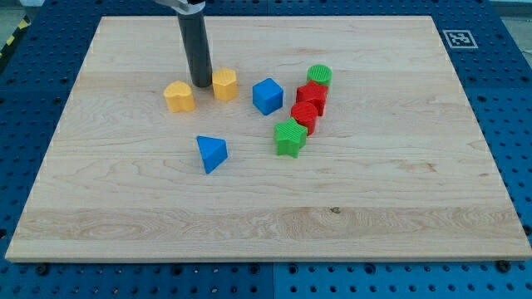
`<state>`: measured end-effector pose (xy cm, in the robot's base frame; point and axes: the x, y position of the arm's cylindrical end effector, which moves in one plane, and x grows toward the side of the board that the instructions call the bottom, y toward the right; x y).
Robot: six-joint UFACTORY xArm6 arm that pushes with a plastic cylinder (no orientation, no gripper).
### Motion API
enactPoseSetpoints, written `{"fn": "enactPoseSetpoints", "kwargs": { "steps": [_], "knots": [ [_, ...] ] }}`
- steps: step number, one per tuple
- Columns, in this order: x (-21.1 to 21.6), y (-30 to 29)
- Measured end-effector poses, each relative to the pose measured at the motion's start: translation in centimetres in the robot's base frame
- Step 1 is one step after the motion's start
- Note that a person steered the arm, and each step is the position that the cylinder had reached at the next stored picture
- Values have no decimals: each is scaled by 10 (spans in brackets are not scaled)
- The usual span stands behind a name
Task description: Move the yellow hexagon closer to the blue cube
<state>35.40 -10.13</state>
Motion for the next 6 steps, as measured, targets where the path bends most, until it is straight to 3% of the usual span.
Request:
{"fn": "enactPoseSetpoints", "kwargs": {
  "steps": [4, 6],
  "knots": [
    [0, 28],
    [-12, 6]
  ]
}}
